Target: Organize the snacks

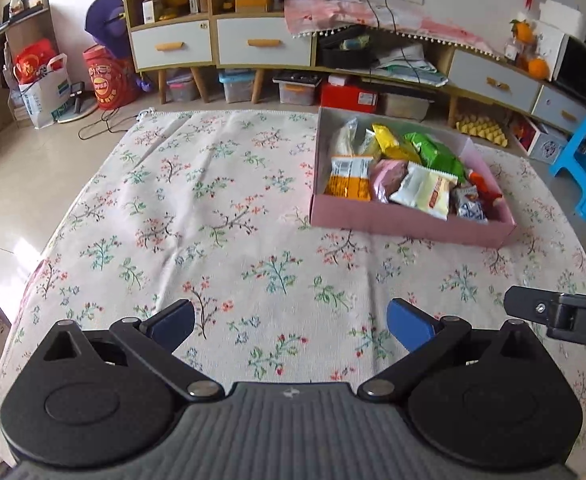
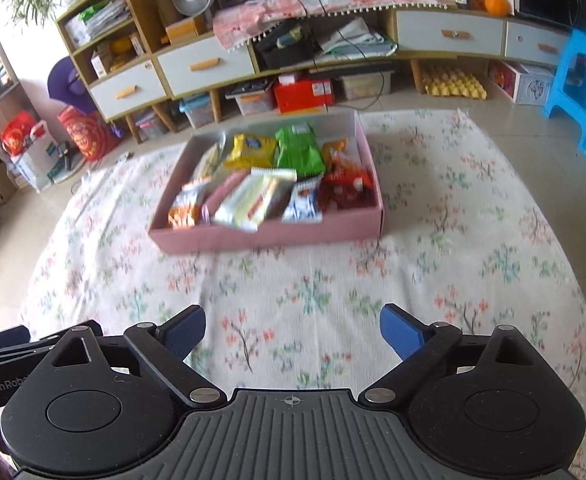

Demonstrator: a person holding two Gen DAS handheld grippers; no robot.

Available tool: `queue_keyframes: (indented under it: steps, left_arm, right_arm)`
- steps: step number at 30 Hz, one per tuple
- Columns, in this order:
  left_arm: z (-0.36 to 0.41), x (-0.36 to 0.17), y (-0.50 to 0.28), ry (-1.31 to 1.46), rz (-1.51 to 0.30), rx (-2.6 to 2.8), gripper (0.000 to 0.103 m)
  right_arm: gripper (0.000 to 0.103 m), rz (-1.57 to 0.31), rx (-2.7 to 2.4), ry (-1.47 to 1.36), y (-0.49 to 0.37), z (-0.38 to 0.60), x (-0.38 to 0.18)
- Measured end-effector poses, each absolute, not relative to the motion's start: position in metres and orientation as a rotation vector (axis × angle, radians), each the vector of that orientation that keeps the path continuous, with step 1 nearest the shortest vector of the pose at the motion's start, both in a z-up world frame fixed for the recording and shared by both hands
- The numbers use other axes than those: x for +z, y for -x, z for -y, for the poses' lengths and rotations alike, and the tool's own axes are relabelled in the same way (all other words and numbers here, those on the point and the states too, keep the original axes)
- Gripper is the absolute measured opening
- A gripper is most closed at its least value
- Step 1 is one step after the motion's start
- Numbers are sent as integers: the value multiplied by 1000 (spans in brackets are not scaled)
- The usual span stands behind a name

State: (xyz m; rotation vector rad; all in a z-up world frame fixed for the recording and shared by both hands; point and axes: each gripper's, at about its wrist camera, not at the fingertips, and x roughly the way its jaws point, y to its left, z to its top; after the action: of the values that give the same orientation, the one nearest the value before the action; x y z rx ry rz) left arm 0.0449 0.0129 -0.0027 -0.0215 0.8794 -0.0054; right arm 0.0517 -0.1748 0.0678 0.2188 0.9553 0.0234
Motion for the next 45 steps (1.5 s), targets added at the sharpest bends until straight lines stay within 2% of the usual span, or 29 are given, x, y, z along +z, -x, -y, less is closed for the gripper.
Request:
queue_keyframes:
  steps: [13,45]
  left_arm:
    - [-19,-10,-42,14,-890,2,103]
    - [-22,-8,-39,15,-908,11,103]
  right_arm:
    - [96,-988,15,-183,-57,171,50]
    - [96,-983,52,-163,-52,159,56]
